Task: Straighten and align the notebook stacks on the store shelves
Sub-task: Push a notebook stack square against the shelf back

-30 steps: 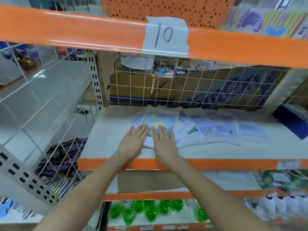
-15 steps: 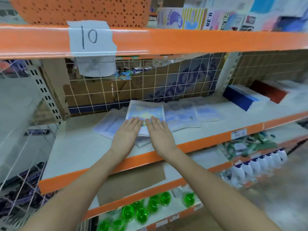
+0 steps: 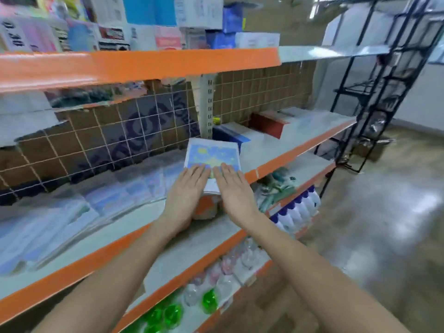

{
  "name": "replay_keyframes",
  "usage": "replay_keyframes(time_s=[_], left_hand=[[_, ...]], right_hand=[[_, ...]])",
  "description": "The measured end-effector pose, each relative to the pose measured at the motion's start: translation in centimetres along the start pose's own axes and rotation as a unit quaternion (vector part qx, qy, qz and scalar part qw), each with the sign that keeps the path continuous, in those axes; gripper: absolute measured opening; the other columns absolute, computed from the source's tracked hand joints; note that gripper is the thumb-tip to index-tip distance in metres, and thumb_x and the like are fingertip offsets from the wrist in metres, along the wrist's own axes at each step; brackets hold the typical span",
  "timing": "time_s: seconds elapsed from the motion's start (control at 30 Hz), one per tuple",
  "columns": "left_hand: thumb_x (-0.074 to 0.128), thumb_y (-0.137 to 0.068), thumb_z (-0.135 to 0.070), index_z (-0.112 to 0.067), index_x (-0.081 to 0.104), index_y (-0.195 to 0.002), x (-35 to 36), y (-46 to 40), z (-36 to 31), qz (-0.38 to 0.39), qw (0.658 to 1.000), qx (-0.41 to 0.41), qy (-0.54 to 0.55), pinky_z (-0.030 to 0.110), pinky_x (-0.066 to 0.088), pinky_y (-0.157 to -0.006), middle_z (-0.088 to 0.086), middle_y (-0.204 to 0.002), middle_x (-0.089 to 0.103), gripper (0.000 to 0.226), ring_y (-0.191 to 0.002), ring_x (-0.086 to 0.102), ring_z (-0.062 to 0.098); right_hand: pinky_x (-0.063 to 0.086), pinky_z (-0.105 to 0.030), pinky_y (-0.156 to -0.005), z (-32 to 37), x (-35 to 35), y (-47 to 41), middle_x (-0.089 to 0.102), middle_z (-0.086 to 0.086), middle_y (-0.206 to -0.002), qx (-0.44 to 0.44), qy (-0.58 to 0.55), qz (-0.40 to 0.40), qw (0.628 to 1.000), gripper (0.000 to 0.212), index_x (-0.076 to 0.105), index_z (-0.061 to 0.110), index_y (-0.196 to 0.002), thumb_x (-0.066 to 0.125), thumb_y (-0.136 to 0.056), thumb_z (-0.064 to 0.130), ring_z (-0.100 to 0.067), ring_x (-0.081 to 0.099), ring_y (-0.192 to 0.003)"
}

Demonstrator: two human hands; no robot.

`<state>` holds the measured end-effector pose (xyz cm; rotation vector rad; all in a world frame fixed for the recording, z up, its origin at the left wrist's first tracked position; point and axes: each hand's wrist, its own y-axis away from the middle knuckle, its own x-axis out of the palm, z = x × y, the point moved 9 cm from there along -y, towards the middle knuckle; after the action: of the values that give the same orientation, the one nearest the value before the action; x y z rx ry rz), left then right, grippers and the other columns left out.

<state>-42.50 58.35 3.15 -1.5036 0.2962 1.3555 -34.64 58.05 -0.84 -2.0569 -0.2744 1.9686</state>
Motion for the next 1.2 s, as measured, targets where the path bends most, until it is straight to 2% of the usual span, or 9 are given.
replay_keyframes(time_s=[0.33,0.47,0.63,0.7,0.77,0.87,0.97,1.1,1.2], left_hand=[[0.083,-0.052,0.008,0.009,0.068,-0.103,5.6,-17.8,-18.9,-0.042,0.994,0.076,0.07,0.049,0.055,-0.072,0.022,-0.102,0.069,0.053,-0.091,0.068,0.035],[0.055,-0.069,0.004,0.005,0.07,-0.1,8.4,-23.9,-24.2,-0.055,0.988,0.127,0.068,0.044,0.057,-0.069,0.018,-0.1,0.071,0.034,-0.09,0.069,0.033],[0.03,-0.076,-0.001,0.001,0.068,-0.108,14.3,-32.3,-29.0,-0.036,0.983,0.157,0.089,0.034,0.056,-0.081,0.015,-0.11,0.068,0.05,-0.101,0.067,0.026],[0.013,-0.084,-0.005,-0.002,0.039,-0.139,18.7,-36.5,-30.1,0.018,0.988,0.146,0.044,0.028,0.031,-0.11,0.014,-0.144,0.042,0.061,-0.134,0.04,0.02],[0.01,-0.092,-0.005,-0.009,0.008,-0.15,22.5,-40.6,-31.0,0.068,0.986,0.151,0.033,0.03,0.006,-0.116,0.007,-0.157,0.012,0.058,-0.145,0.009,0.019],[-0.003,-0.088,-0.013,-0.011,0.004,-0.15,25.8,-46.8,-31.8,0.06,0.987,0.146,0.021,0.03,0.004,-0.115,0.005,-0.158,0.009,0.062,-0.145,0.007,0.018],[0.013,-0.096,-0.007,-0.01,0.005,-0.15,28.5,-52.4,-31.7,0.054,0.992,0.116,0.017,0.029,0.007,-0.115,0.006,-0.158,0.011,0.055,-0.145,0.01,0.019],[0.079,-0.07,-0.015,-0.004,0.059,-0.124,30.2,-57.4,-31.1,0.047,0.994,0.084,0.043,0.027,0.046,-0.096,0.009,-0.128,0.06,0.059,-0.118,0.057,0.018],[0.07,-0.08,-0.014,-0.003,0.049,-0.133,33.3,-60.2,-30.3,0.071,0.995,0.042,0.05,0.029,0.037,-0.104,0.01,-0.138,0.051,0.058,-0.127,0.049,0.02]], right_hand=[[-0.001,-0.038,-0.117,-26.5,-1.6,5.0,0.005,-0.017,-0.158,0.111,0.043,0.003,0.993,0.059,0.002,0.005,-0.151,0.027,-0.098,0.001,-0.025,0.005,-0.147],[-0.001,-0.036,-0.116,-35.0,-0.2,5.5,0.004,-0.016,-0.159,0.153,0.046,0.012,0.987,0.06,0.001,0.005,-0.151,0.028,-0.098,0.001,-0.024,0.004,-0.147],[-0.002,-0.036,-0.117,-45.5,2.5,4.1,0.001,-0.014,-0.159,0.2,0.04,0.032,0.978,0.061,0.0,0.007,-0.151,0.029,-0.098,0.001,-0.024,0.001,-0.147],[-0.002,-0.036,-0.117,-49.9,3.3,2.6,0.002,-0.012,-0.159,0.21,0.039,0.026,0.977,0.06,0.0,0.008,-0.151,0.029,-0.099,0.002,-0.024,0.002,-0.147],[-0.002,-0.035,-0.117,-54.0,3.7,0.4,0.003,-0.011,-0.159,0.209,0.042,0.027,0.977,0.061,0.001,0.008,-0.151,0.032,-0.099,0.005,-0.023,0.002,-0.147],[0.001,-0.035,-0.118,-59.6,4.2,-3.2,0.004,-0.01,-0.159,0.199,0.045,0.041,0.978,0.06,0.002,0.008,-0.151,0.033,-0.1,0.007,-0.023,0.004,-0.147],[0.005,-0.035,-0.119,-64.4,4.4,-7.1,0.01,-0.009,-0.159,0.177,0.046,0.018,0.983,0.056,0.008,0.009,-0.151,0.032,-0.1,0.007,-0.022,0.008,-0.146],[0.003,-0.034,-0.118,-68.9,6.6,-11.8,0.01,-0.009,-0.159,0.136,0.027,0.014,0.99,0.058,0.008,0.009,-0.151,0.029,-0.098,0.003,-0.021,0.007,-0.147],[-0.001,-0.033,-0.117,-71.9,9.5,-15.2,0.006,-0.01,-0.159,0.104,-0.009,0.028,0.994,0.065,0.005,0.01,-0.152,0.032,-0.094,-0.004,-0.022,0.004,-0.147]])
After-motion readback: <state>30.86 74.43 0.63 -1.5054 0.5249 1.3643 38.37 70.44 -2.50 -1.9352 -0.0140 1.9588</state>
